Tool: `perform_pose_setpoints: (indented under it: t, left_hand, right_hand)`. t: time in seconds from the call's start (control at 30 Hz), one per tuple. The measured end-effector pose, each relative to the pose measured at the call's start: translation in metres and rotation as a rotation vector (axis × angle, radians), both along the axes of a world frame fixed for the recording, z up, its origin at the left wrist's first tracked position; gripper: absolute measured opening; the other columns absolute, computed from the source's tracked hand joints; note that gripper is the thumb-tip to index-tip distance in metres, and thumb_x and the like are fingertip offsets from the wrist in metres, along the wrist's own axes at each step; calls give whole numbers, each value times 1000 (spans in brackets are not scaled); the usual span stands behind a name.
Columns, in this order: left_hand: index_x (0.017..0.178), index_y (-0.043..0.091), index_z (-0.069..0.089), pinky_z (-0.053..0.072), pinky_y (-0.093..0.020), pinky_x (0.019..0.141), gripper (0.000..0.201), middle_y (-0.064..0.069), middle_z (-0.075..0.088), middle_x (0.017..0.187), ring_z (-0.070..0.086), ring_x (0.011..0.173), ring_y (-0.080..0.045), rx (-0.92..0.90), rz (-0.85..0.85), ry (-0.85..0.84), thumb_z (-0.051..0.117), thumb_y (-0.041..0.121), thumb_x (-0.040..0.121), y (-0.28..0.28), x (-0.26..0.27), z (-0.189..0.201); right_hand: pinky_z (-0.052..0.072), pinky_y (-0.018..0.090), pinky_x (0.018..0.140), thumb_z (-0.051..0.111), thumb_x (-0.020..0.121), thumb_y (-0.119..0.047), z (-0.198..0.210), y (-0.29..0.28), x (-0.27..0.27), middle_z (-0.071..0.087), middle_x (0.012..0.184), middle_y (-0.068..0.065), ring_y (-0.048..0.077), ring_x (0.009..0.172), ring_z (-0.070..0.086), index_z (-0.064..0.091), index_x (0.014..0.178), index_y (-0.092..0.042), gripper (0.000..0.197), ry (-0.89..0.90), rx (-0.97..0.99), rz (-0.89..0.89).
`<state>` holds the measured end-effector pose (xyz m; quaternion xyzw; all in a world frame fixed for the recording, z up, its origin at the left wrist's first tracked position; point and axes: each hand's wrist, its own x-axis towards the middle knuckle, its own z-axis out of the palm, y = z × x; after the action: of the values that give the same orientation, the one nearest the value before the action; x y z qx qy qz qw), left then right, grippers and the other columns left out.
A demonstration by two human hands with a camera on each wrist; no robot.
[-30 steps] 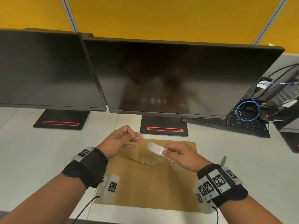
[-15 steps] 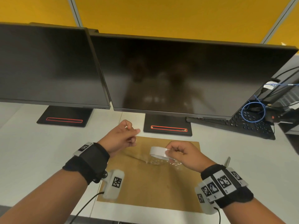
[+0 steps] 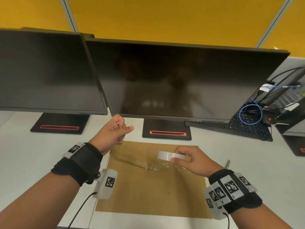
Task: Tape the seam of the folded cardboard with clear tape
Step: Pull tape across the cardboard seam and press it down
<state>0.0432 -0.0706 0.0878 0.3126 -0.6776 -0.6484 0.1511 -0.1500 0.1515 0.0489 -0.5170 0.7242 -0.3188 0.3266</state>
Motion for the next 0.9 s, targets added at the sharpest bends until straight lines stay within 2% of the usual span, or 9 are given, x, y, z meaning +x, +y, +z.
perform_pose_setpoints:
  t: [0.13, 0.27, 0.37, 0.43, 0.53, 0.63, 0.7, 0.8, 0.9]
  left_hand:
    - [83, 20, 36, 41, -22, 62, 35, 1, 35, 61, 34, 59, -15, -328, -208, -221, 70, 28, 81, 5, 5, -1]
    - [99, 34, 47, 40, -18, 64, 33, 10, 42, 55, 40, 54, -8, -461, -393, -399, 71, 39, 78, 8, 5, -4]
    - [82, 33, 70, 40, -21, 67, 9, 19, 53, 53, 47, 59, -4, -497, -463, -466, 70, 40, 79, 7, 5, -7]
    - [76, 32, 74, 43, -20, 74, 9, 23, 63, 63, 56, 70, -2, -471, -419, -434, 69, 38, 81, 4, 7, -8]
    - [78, 27, 76, 43, -21, 76, 9, 11, 62, 73, 57, 75, -7, -477, -342, -364, 69, 31, 82, 1, 9, -6]
    - [73, 27, 74, 39, -18, 72, 12, 2, 52, 76, 50, 71, -11, -507, -272, -310, 68, 25, 83, -6, 15, -5]
    - [70, 26, 69, 39, -15, 74, 17, -4, 53, 83, 51, 77, -16, -493, -177, -246, 66, 18, 85, -17, 21, -5]
    - [79, 20, 60, 40, -27, 80, 12, -11, 54, 92, 52, 87, -24, -476, -45, -243, 57, 20, 91, -30, 31, -4]
    - [77, 16, 55, 34, -29, 81, 19, -12, 52, 98, 50, 88, -19, -495, -2, -291, 50, 21, 95, -33, 36, -6]
  right_hand:
    - [47, 34, 84, 61, 82, -34, 0, 0, -2, 63, 77, -15, 6, 82, 58, 62, 72, -42, 14, 40, -12, -6]
    - [44, 36, 89, 64, 87, -30, -1, 4, -4, 63, 84, -12, 8, 93, 53, 62, 76, -41, 15, 93, 9, -42]
    - [43, 37, 90, 61, 87, -42, -5, 6, -2, 64, 84, -17, 8, 95, 49, 65, 84, -38, 7, 162, 54, -13]
    - [43, 37, 88, 57, 83, -57, -8, 8, -4, 65, 83, -22, 10, 94, 49, 64, 81, -42, 16, 189, 64, -32]
    - [43, 35, 84, 56, 79, -65, -9, 12, -7, 65, 78, -22, 10, 93, 50, 61, 71, -43, 24, 187, 43, -102]
    - [39, 31, 84, 56, 81, -61, -10, 18, -9, 65, 78, -20, 12, 94, 49, 63, 73, -38, 25, 197, 44, -123]
    - [36, 26, 78, 60, 85, -48, -11, 24, -12, 64, 80, -19, 14, 96, 44, 64, 77, -37, 14, 186, 88, -156]
    - [35, 25, 75, 62, 87, -36, -14, 34, -19, 65, 85, -16, 15, 98, 42, 63, 79, -38, 8, 158, 119, -190]
    - [39, 30, 80, 63, 85, -39, -15, 39, -19, 66, 85, -15, 16, 98, 45, 64, 77, -37, 8, 144, 100, -214]
